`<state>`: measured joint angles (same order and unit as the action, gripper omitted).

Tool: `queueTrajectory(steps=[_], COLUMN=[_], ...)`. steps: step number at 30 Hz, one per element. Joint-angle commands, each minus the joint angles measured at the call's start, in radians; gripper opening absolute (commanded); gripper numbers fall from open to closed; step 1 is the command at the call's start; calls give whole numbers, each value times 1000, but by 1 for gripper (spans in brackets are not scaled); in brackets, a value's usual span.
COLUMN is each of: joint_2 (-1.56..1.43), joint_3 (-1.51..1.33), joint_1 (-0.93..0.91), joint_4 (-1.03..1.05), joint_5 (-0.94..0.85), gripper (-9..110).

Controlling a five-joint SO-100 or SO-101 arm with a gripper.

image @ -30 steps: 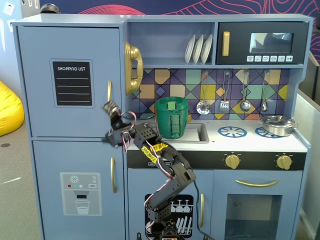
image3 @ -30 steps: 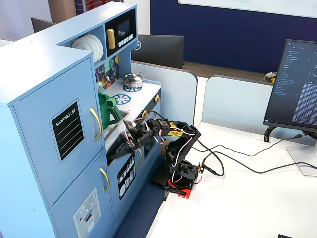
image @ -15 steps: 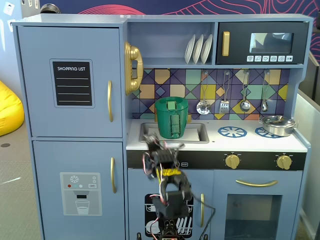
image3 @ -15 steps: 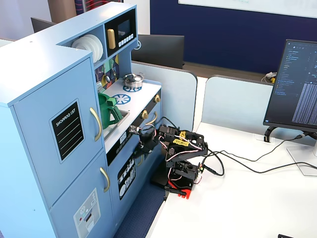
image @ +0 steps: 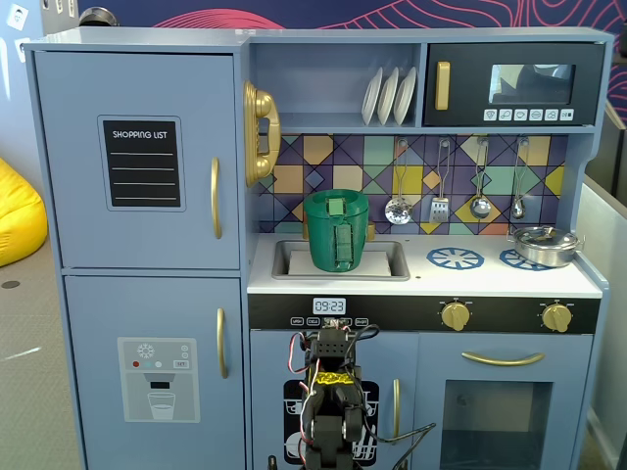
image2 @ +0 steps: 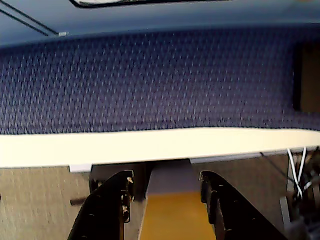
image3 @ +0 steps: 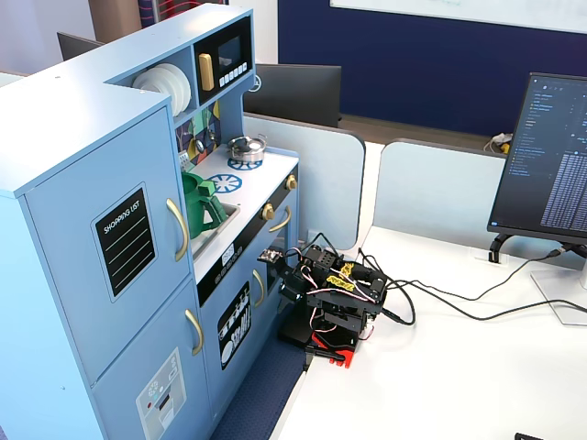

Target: Close the left cabinet door

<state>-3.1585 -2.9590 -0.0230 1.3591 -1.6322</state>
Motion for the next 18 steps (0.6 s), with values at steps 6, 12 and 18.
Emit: queueTrajectory(steps=[6, 12, 18], joint_2=[-20, -20, -20], joint_3=[-37, -37, -38], joint_1=[-11, -28, -9], joint_4=[158, 173, 173], joint_5=[6, 104, 106], gripper=[8, 8, 8])
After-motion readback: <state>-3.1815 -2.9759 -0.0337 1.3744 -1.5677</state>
